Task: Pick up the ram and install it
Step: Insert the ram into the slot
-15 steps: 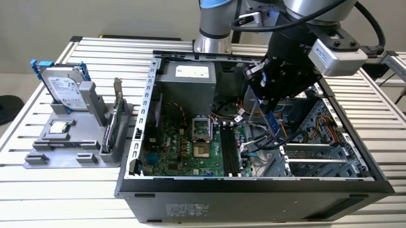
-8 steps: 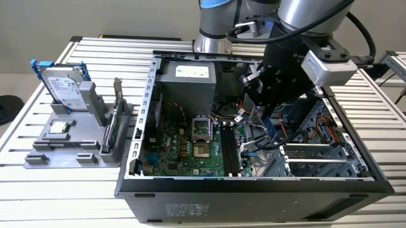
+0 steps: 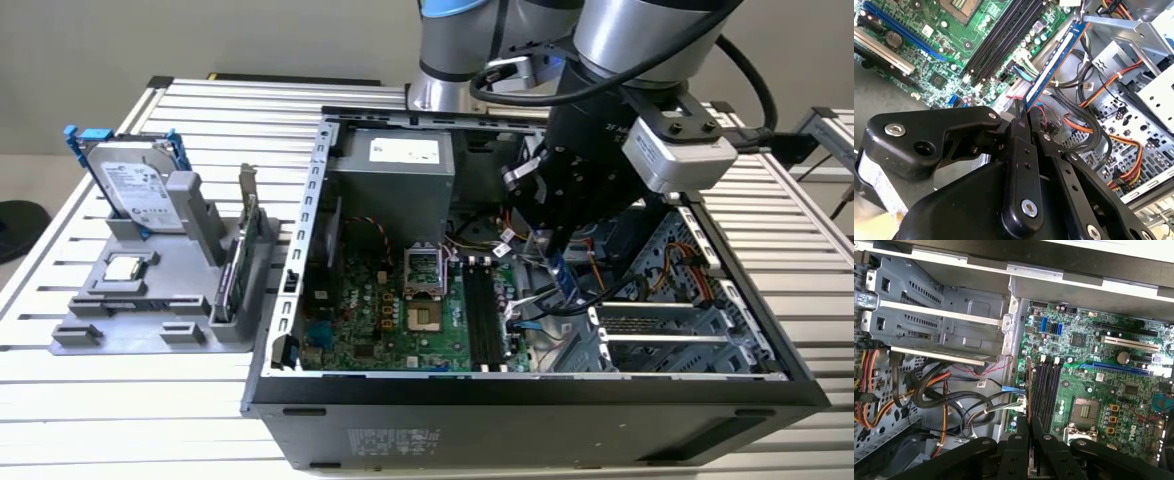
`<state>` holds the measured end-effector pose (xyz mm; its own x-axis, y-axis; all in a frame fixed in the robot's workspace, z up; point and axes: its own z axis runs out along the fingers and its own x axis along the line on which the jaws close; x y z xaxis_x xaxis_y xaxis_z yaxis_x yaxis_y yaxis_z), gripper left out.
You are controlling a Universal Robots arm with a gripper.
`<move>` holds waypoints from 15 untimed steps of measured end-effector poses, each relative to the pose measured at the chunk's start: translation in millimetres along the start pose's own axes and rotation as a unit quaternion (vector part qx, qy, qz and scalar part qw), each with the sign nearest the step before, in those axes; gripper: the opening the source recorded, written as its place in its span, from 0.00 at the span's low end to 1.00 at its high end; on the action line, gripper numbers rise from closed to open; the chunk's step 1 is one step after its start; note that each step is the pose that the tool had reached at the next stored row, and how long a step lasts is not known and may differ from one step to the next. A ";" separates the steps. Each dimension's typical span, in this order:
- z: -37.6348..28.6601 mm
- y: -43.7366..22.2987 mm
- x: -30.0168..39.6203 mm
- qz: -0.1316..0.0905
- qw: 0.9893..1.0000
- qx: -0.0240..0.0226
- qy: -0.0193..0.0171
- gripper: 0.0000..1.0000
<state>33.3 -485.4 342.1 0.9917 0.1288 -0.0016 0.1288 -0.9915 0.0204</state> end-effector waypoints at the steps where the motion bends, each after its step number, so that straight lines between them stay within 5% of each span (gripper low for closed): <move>1: 0.2 0.2 0.0 0.000 1.000 0.000 0.000 0.00; 6: 2.9 1.2 -1.3 0.013 1.000 0.000 -0.001 0.00; 15: 18.6 0.8 -2.3 0.059 0.998 0.000 -0.002 0.00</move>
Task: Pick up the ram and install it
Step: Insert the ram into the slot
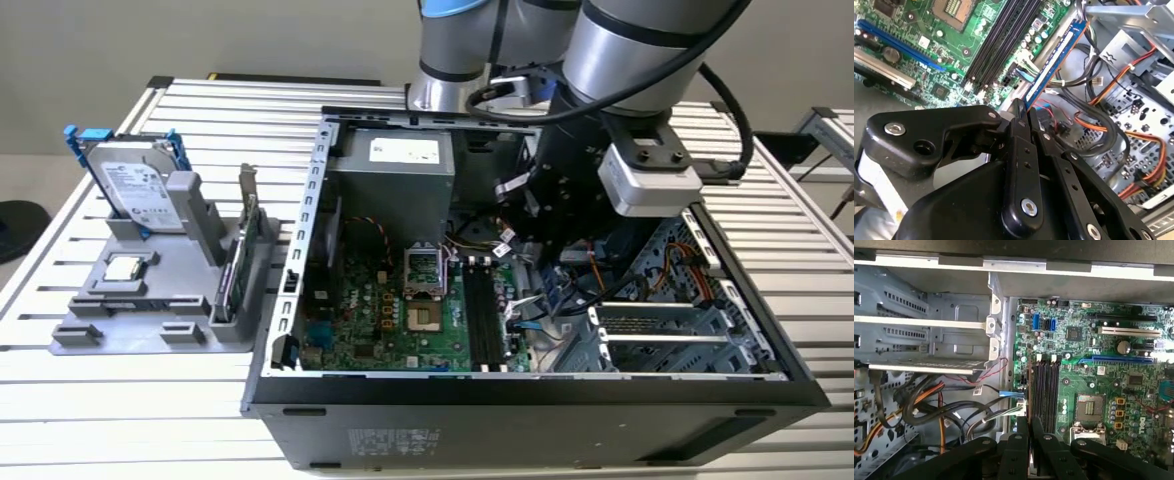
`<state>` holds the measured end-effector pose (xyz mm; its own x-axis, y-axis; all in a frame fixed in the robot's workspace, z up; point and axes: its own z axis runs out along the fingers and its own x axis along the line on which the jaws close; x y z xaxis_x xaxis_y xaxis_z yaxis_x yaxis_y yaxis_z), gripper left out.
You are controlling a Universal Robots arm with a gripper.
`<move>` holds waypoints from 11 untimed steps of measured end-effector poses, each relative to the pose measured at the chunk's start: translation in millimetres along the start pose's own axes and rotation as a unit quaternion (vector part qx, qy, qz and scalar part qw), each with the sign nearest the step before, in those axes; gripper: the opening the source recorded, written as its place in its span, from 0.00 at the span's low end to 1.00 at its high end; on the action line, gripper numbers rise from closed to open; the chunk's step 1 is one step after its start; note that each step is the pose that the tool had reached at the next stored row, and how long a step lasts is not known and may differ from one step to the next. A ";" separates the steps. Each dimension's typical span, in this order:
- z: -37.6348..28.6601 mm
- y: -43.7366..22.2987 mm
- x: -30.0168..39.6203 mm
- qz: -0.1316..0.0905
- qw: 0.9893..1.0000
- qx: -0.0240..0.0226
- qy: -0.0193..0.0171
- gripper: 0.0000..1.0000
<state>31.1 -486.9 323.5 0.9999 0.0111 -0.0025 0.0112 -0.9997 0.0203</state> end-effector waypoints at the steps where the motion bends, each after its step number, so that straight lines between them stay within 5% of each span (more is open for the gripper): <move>1: 1.8 0.0 -0.7 0.002 1.000 0.000 0.000 0.00; 11: 19.6 -0.1 -9.4 0.017 1.000 0.000 -0.001 0.00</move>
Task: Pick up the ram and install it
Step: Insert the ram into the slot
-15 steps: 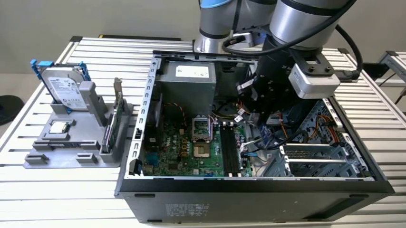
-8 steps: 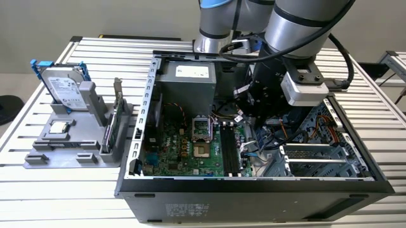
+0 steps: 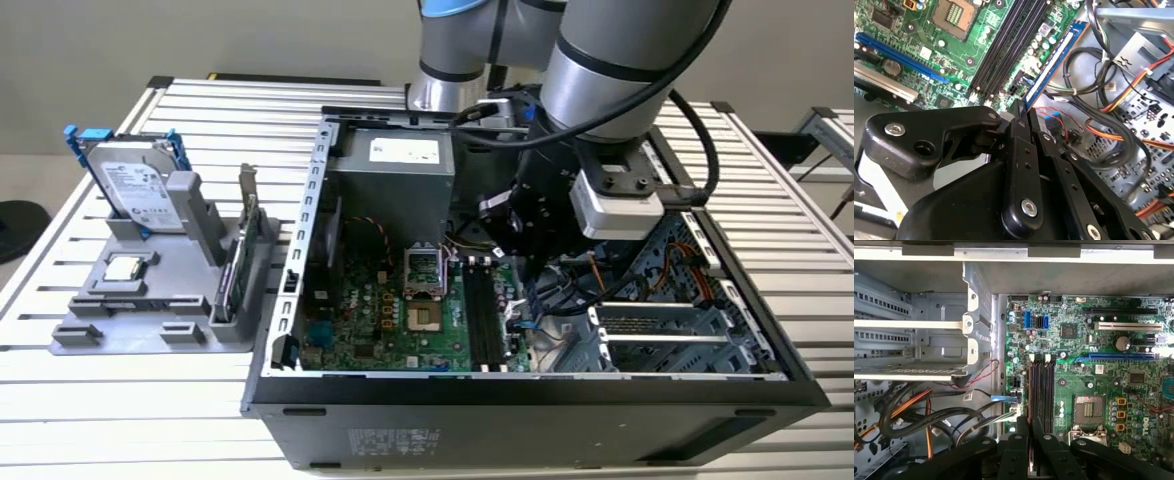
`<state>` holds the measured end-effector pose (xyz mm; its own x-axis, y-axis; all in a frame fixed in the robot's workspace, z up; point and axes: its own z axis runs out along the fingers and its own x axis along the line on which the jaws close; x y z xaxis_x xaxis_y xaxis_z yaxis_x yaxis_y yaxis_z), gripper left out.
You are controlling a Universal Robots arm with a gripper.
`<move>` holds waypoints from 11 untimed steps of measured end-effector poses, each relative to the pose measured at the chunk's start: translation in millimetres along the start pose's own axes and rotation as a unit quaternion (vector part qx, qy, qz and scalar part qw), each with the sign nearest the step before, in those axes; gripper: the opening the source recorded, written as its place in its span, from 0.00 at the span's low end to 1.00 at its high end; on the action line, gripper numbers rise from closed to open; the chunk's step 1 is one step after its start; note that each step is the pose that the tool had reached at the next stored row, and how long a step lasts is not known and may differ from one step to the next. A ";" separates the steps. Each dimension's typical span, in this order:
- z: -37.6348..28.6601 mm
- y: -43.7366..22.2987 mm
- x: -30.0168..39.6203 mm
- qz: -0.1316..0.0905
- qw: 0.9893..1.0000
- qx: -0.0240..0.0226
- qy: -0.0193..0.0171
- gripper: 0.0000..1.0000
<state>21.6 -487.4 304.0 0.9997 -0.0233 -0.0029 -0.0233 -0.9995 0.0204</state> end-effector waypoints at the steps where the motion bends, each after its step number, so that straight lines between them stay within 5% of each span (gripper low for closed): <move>1: 1.7 0.0 -0.7 0.001 1.000 0.000 0.000 0.00; 11: 19.0 0.0 -4.6 0.012 1.000 0.000 -0.001 0.00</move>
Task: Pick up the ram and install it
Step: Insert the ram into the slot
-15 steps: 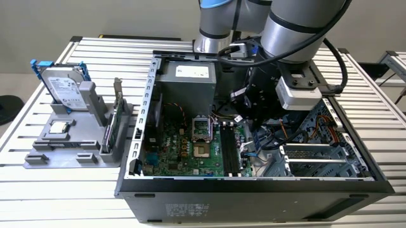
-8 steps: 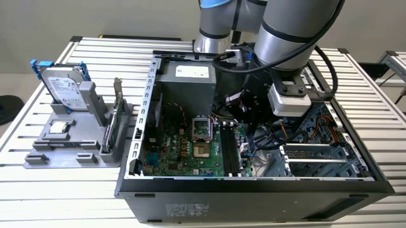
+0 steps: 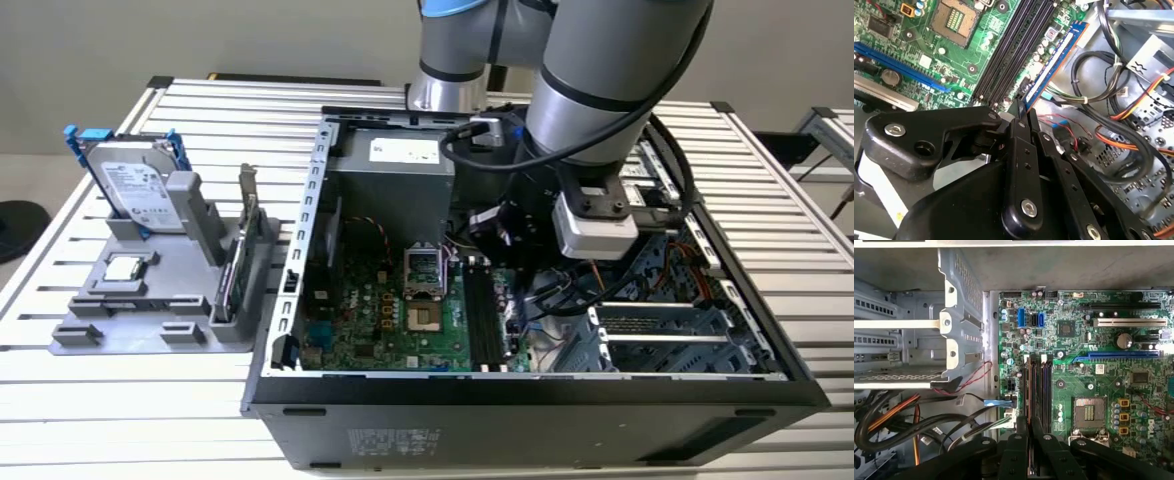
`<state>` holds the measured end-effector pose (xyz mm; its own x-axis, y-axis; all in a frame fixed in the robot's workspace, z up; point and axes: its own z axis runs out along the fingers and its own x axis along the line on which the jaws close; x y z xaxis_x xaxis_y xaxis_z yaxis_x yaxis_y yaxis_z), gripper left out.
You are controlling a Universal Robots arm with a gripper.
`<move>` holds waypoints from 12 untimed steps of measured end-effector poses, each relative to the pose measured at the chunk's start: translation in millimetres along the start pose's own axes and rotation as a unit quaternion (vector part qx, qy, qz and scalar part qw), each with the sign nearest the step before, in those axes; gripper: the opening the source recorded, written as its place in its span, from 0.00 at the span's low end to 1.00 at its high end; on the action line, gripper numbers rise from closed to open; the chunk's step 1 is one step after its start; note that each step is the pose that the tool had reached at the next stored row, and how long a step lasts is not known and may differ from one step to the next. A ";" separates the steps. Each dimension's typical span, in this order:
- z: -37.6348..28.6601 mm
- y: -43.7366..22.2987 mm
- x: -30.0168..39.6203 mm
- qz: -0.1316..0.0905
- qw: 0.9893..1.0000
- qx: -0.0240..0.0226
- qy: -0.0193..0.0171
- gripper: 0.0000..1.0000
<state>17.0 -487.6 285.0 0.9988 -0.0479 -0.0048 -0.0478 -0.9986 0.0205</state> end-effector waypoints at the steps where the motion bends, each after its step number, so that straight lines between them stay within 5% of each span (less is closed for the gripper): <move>1: 1.8 0.0 0.0 0.002 1.000 0.000 0.000 0.00; 8: 5.0 -0.1 0.0 0.004 1.000 0.000 -0.001 0.00; 12: 12.1 -0.3 0.1 0.004 1.000 0.001 -0.001 0.00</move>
<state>17.0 -487.6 272.8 0.9984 -0.0567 -0.0065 -0.0565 -0.9982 0.0194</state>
